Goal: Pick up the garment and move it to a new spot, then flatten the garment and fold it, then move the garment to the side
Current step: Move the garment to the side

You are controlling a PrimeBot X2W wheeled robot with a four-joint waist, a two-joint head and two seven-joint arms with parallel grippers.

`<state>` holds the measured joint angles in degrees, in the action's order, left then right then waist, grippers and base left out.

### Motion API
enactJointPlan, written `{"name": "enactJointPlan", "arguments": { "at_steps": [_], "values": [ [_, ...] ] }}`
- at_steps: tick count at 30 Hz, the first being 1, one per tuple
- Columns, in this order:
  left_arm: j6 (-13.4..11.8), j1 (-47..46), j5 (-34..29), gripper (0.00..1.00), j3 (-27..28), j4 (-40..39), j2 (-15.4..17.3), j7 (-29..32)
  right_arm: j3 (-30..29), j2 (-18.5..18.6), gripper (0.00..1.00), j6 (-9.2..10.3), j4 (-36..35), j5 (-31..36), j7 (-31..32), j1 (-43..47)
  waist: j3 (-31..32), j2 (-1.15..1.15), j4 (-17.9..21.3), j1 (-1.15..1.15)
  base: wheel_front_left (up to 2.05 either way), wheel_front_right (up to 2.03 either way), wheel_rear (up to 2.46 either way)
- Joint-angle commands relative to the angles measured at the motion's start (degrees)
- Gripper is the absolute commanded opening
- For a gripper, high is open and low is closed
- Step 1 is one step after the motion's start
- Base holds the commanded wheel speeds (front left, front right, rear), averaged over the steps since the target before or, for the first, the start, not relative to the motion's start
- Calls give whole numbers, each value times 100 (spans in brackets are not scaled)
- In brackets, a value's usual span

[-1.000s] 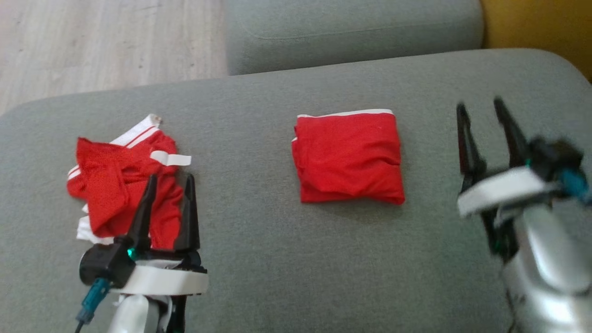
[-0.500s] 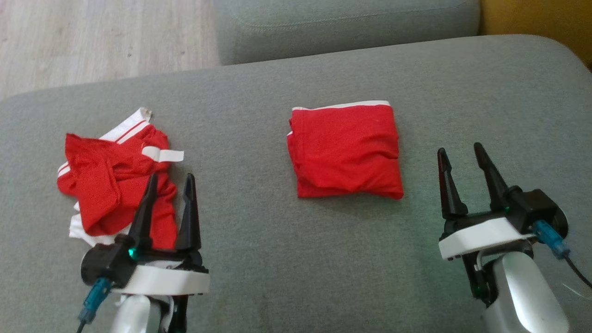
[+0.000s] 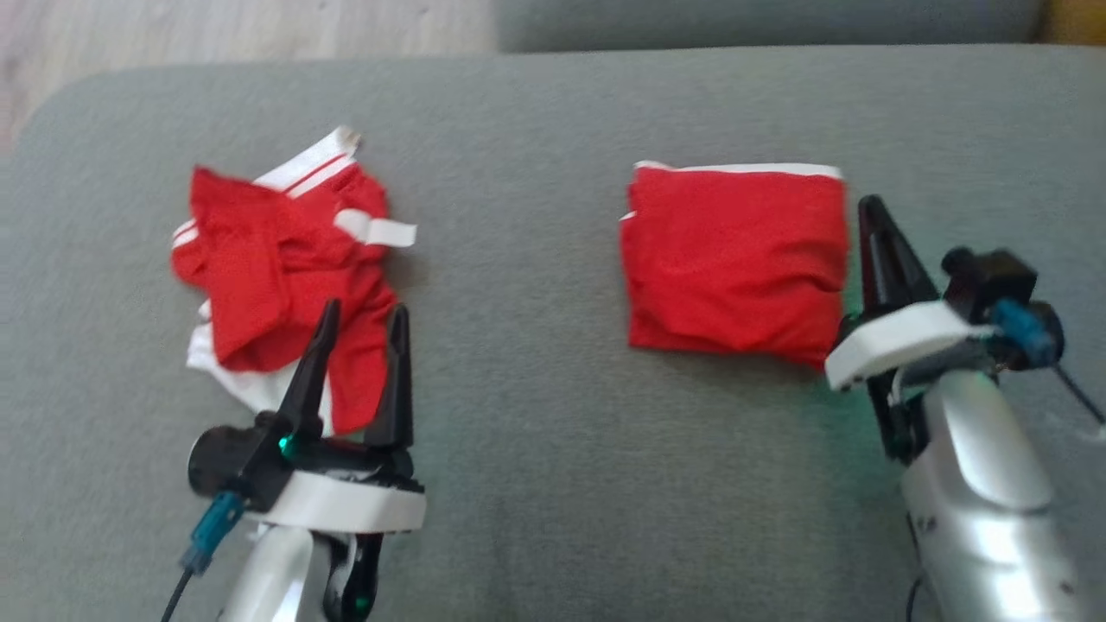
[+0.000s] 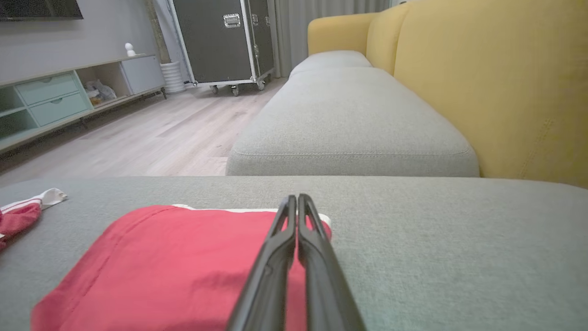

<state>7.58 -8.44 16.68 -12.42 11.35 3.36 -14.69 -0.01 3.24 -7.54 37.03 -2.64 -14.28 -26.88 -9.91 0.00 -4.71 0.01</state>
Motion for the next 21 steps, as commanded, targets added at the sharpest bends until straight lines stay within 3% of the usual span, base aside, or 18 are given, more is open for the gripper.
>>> {"name": "enactJointPlan", "arguments": {
  "at_steps": [1,11,17,21],
  "values": [
    [-9,-301,55,100,120,-150,72,-30,-2,-34,0,5,125,34,-9,-378,-241,0,-292,-1,0,0,0],
    [-9,-441,139,100,-16,-114,52,-30,-665,180,0,5,2081,853,241,-1163,-504,0,-674,-1,0,0,0],
    [-9,-455,169,100,8,-61,38,-30,-712,86,0,5,2205,1000,2,-1396,-403,0,-689,-1,0,0,0],
    [-9,-443,163,100,16,-62,27,-30,-409,-15,0,5,2007,871,-64,-1600,-326,0,-701,-1,0,0,0]
  ]
}}
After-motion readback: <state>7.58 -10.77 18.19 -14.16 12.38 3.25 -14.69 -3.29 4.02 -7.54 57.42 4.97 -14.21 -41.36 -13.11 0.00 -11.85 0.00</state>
